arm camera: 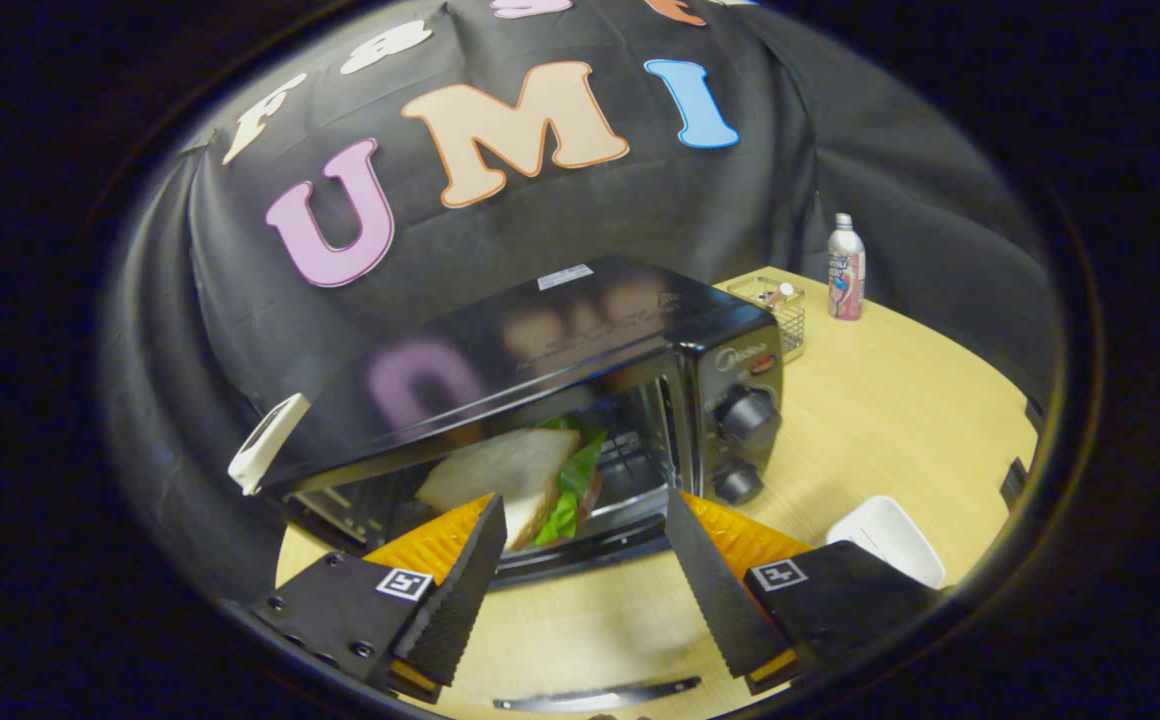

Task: Open the toaster oven, put the food inside, and close the toaster oven door.

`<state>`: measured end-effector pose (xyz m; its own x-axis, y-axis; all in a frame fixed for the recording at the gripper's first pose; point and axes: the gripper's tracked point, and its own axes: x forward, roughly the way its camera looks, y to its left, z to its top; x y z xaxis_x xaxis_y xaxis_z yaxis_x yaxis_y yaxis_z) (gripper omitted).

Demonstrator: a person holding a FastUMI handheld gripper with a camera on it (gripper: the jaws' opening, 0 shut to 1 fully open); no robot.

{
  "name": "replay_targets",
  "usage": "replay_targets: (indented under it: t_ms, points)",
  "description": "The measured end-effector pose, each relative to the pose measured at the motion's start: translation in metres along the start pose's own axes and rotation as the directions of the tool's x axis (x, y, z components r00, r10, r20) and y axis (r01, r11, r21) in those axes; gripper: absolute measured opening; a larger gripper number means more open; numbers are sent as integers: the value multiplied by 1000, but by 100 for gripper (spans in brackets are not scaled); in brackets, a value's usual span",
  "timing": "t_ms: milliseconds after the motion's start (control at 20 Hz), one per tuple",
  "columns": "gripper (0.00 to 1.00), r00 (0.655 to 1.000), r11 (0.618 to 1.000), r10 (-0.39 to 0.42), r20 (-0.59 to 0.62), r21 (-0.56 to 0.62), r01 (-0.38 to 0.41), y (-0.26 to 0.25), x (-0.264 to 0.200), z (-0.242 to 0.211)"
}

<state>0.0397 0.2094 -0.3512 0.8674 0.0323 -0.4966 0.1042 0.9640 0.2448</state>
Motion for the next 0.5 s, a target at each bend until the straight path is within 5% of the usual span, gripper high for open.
replay_targets:
  t_ms: [250,500]
  points:
    - [99,981,993,66,-185,-80,-82,4,-62,-53]
    - [100,943,988,36,-331,-127,-83,-12,-86,-116]
